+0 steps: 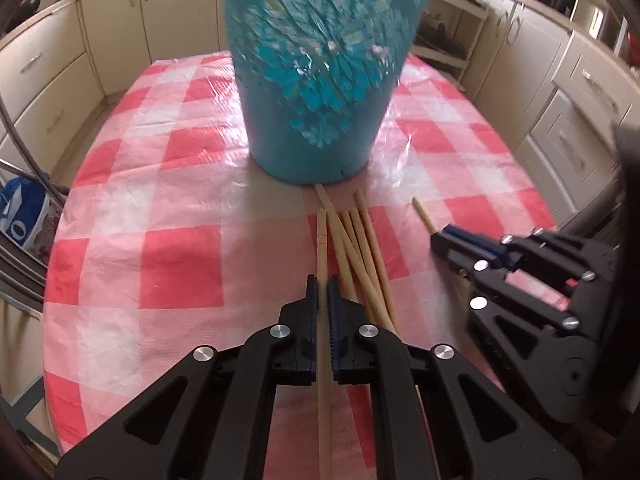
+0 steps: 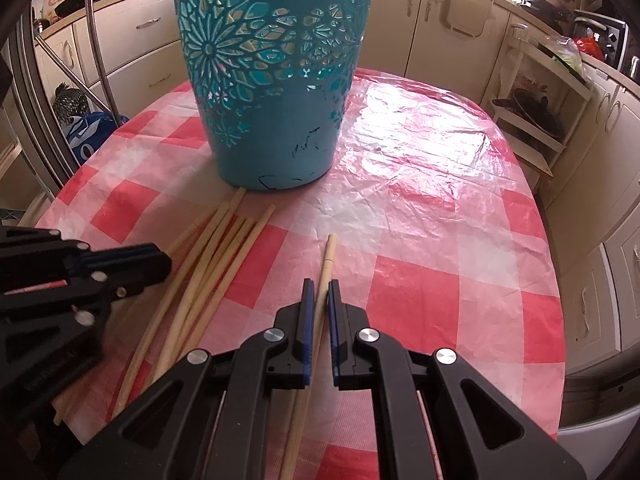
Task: Organize utensils
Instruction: 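Close the left gripper on a chopstick and raise it over the bin, then open the left gripper above the teal bin to drop the chopstick, then close the right gripper on a single wooden chopstick and lift it, then carry the chopstick over the teal bin and open the right gripper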
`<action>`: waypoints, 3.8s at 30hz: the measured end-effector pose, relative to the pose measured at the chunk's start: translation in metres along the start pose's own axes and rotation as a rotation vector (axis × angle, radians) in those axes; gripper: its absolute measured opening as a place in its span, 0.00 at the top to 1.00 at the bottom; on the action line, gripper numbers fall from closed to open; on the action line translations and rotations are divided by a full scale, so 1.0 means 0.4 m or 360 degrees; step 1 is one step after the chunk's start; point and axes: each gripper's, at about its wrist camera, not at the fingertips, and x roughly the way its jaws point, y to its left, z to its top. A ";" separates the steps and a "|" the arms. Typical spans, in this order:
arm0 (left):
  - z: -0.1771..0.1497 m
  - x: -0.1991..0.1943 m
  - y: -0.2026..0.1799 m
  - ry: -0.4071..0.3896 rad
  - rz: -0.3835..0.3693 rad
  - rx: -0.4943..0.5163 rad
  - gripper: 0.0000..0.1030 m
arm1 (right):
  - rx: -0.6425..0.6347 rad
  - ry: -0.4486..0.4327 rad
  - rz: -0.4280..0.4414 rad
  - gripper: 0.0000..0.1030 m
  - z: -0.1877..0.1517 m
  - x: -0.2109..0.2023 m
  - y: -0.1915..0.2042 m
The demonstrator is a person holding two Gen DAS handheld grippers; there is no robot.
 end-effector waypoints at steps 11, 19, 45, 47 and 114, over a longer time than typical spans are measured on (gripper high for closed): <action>0.147 -0.315 0.073 -0.0571 -0.0264 -0.0156 0.96 | 0.0005 -0.0005 -0.0001 0.93 -0.002 0.000 -0.002; 0.266 -0.377 0.062 -0.0817 -0.0265 -0.0176 0.96 | 0.0005 -0.0011 -0.0008 0.93 -0.002 0.000 -0.002; 0.458 -0.201 0.031 -0.1171 0.0182 -0.0269 0.95 | 0.0021 -0.0008 0.0022 0.93 0.001 0.002 -0.006; 0.450 -0.189 0.036 -0.1151 0.0183 -0.0275 0.95 | 0.0019 -0.0008 0.0020 0.93 0.001 0.003 -0.006; -0.118 -0.203 0.223 -0.0525 0.0086 -0.0463 0.41 | 0.0572 -0.1129 0.0427 0.94 0.434 -0.337 -0.118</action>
